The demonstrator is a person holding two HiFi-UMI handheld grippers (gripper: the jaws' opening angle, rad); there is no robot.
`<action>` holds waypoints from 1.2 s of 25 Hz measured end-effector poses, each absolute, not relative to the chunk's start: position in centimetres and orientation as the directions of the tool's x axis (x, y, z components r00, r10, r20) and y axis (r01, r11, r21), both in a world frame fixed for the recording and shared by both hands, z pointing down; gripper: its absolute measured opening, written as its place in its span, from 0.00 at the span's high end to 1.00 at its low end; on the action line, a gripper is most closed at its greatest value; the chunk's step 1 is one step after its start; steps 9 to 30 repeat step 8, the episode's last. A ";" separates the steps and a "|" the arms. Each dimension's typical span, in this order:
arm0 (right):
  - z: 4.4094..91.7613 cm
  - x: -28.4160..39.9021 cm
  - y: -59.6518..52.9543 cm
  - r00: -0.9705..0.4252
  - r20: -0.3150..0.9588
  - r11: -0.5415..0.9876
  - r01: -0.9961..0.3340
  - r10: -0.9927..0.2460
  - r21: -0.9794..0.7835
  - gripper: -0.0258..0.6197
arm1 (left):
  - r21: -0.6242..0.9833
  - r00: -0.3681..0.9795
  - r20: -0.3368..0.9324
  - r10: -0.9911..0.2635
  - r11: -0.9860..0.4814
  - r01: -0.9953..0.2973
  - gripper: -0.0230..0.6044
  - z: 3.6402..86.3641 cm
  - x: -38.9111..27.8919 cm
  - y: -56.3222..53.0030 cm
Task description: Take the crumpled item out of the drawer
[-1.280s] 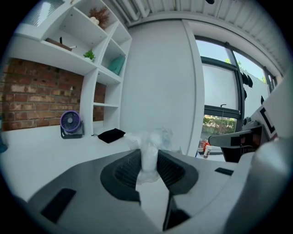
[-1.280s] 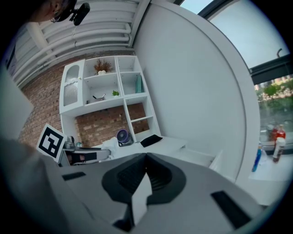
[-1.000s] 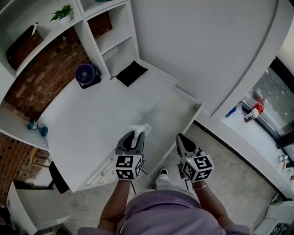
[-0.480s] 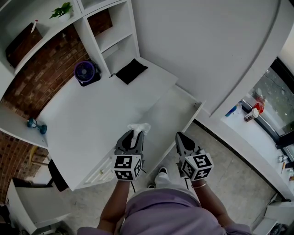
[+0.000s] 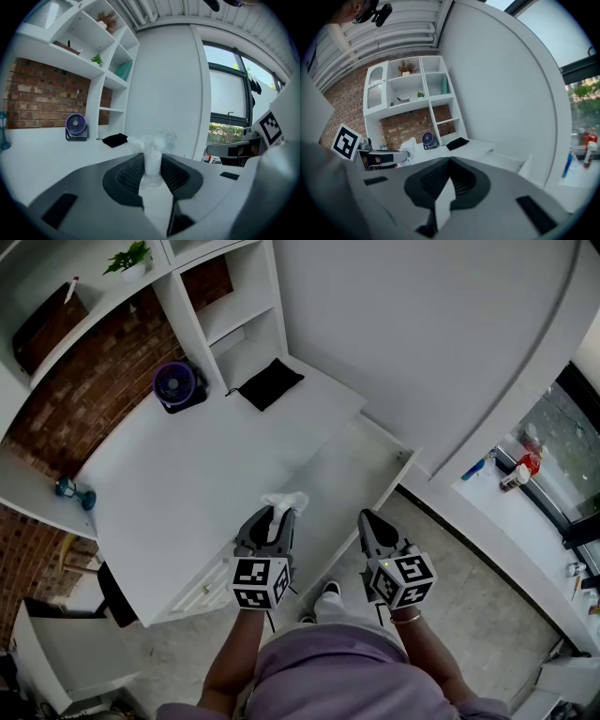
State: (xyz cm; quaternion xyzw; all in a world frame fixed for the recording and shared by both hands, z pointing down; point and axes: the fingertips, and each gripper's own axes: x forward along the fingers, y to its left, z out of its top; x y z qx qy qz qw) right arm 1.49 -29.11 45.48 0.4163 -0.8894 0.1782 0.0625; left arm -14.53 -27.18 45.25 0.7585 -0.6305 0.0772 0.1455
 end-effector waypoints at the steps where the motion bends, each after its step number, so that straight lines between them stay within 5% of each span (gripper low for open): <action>1: 45.5 1.5 -29.2 -0.645 0.260 0.589 -0.763 -0.718 -0.265 0.96 | 0.124 0.193 0.301 -0.934 -0.162 -0.979 0.79 45.3 -14.5 -27.2; 30: 45.4 1.9 -29.4 -0.644 0.259 0.587 -0.764 -0.720 -0.267 0.96 | 0.125 0.187 0.310 -0.932 -0.155 -0.980 0.79 45.6 -14.4 -27.2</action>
